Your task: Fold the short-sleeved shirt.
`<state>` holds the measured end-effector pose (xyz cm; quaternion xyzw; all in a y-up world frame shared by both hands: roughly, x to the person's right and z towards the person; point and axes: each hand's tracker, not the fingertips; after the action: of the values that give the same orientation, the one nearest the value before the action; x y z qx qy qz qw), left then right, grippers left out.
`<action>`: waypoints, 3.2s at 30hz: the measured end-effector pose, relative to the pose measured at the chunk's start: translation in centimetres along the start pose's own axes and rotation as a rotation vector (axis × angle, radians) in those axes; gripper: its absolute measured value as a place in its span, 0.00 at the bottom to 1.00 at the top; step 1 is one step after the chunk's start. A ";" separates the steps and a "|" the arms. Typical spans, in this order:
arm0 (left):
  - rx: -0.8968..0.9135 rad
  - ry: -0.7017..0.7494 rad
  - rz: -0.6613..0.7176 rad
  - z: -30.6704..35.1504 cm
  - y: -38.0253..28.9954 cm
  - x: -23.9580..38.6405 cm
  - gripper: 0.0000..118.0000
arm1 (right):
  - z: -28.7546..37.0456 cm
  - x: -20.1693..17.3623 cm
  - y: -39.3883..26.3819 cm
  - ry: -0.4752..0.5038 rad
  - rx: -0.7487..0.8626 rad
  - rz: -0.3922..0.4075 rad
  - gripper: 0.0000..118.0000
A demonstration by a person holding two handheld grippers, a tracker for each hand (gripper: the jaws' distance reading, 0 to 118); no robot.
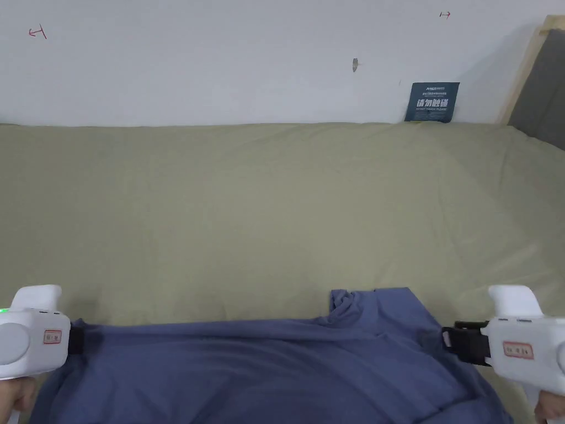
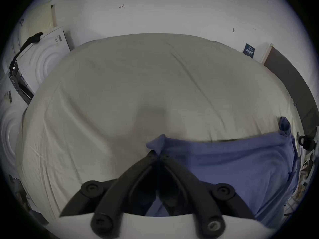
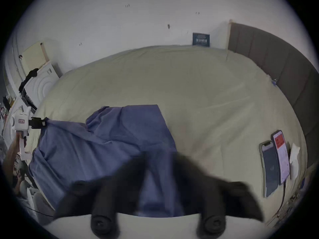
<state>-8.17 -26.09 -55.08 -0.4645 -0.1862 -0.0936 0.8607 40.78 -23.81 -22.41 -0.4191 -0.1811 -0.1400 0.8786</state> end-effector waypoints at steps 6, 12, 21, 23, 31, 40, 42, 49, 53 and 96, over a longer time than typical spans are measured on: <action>-0.006 0.002 -0.008 0.3 -0.1 0.4 0.00 | -5.2 0.9 3.0 0.000 -0.143 0.037 0.85; -0.010 0.000 -0.002 0.4 -0.3 0.5 0.00 | -6.8 1.4 3.3 -0.039 -0.200 0.044 0.15; 0.034 -0.074 0.031 5.2 0.0 -0.8 0.00 | 0.0 1.7 3.9 0.040 -0.069 -0.006 0.03; 0.048 -0.086 0.026 7.0 -0.3 -1.0 0.00 | 2.1 1.0 3.7 0.049 -0.039 -0.004 0.03; 0.142 -0.139 0.029 15.1 -4.3 -2.4 0.00 | 10.6 0.1 0.4 0.091 0.058 0.006 0.03; 0.235 -0.183 -0.009 21.7 -13.7 -3.5 0.00 | 18.6 -0.2 -9.3 0.104 0.139 0.048 0.03; 0.241 -0.177 -0.026 21.7 -16.1 -3.9 0.00 | 19.1 -0.2 -12.0 0.099 0.132 0.048 0.03; 0.224 -0.166 -0.037 18.8 -22.0 -5.7 0.00 | 17.4 0.0 -18.2 0.109 0.085 0.025 0.03; 0.196 -0.154 -0.008 16.9 -22.8 -6.3 0.14 | 15.7 0.0 -19.3 0.093 0.048 0.007 0.08; 0.148 -0.387 0.163 22.4 -15.5 -8.5 0.00 | 24.0 -18.5 -12.3 -0.023 0.711 0.132 0.01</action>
<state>-26.36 -16.07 -35.51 -0.4227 -0.3160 0.0808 0.8455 14.52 -10.69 -7.97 -0.0998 -0.2009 -0.0063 0.9745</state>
